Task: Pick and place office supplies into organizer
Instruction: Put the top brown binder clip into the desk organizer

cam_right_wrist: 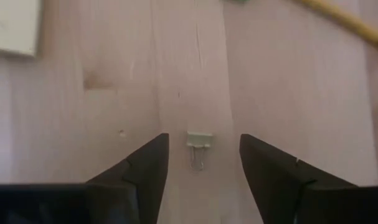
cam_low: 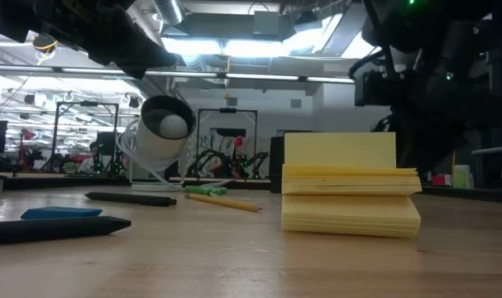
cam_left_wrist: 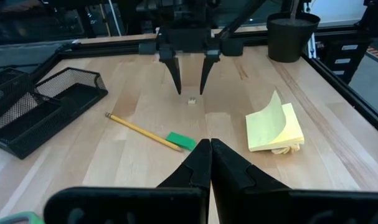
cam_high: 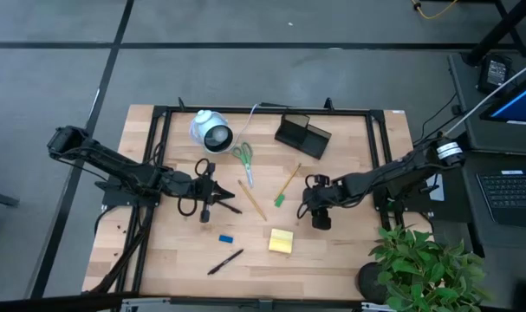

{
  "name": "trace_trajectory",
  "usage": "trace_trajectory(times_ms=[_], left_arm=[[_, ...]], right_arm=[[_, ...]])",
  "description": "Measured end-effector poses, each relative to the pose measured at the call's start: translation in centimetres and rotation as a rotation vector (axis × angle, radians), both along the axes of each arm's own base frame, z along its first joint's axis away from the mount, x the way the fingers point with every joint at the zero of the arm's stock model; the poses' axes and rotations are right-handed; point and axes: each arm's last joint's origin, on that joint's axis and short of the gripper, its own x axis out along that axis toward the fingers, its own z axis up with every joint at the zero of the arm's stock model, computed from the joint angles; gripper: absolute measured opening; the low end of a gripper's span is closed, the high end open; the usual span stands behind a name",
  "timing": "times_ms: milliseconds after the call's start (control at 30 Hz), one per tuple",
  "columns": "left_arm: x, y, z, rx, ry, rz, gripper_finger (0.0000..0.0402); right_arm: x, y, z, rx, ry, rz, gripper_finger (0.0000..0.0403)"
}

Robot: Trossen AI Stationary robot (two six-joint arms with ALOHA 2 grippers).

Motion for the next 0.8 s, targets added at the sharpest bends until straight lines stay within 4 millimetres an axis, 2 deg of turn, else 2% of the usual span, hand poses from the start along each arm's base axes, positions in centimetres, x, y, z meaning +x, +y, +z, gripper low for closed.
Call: trace_trajectory(times_ms=[300, 800], left_arm=[[0.0, 0.0, 0.0, 0.001, 0.003, 0.0, 0.0002], [0.0, 0.0, 0.0, 0.001, 0.003, 0.0, 0.0002]], right_arm=[[0.6, 0.1, -1.7, -0.008, 0.041, 0.003, 0.0199], [0.8, 0.2, -1.9, 0.002, 0.036, -0.021, 0.0198]])
